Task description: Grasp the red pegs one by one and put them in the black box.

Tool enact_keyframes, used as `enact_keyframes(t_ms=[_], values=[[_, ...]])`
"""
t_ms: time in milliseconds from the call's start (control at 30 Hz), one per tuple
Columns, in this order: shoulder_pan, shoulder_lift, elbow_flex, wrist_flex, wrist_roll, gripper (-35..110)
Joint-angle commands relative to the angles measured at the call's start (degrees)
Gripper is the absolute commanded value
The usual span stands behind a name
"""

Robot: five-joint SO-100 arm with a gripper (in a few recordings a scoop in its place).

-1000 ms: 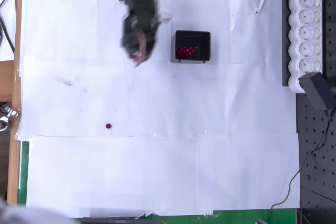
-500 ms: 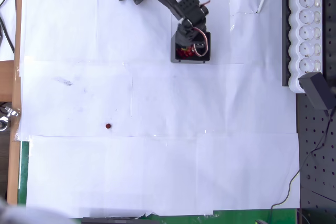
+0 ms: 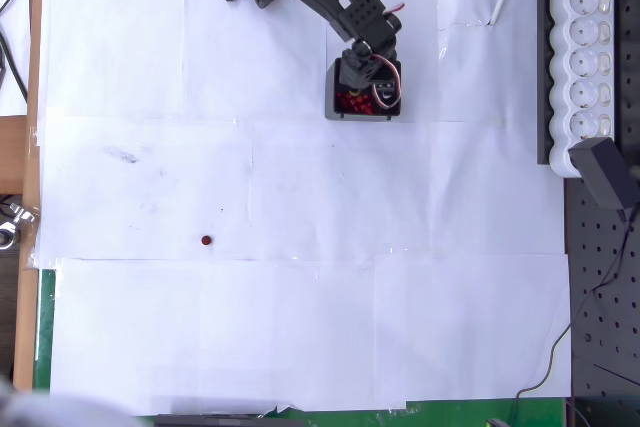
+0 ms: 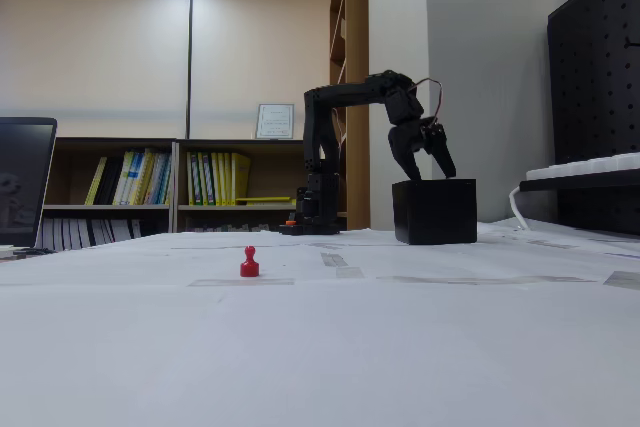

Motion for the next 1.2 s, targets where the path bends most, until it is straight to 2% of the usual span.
enact_keyframes(t_ms=[0, 100, 267, 400, 500, 633, 1167], values=[[8.3, -12.5, 9.1, 4.1, 5.4, 18], [20.8, -16.9, -3.3, -1.7, 14.6, 18], [37.8, -11.0, -27.6, -30.4, 29.6, 18], [43.6, -1.4, -37.5, -51.4, 39.0, 18], [45.2, 6.3, -37.6, -58.5, 43.6, 18], [46.1, 15.3, -35.9, -69.9, 44.4, 18], [47.3, 44.1, -14.6, -86.3, 46.9, 18]])
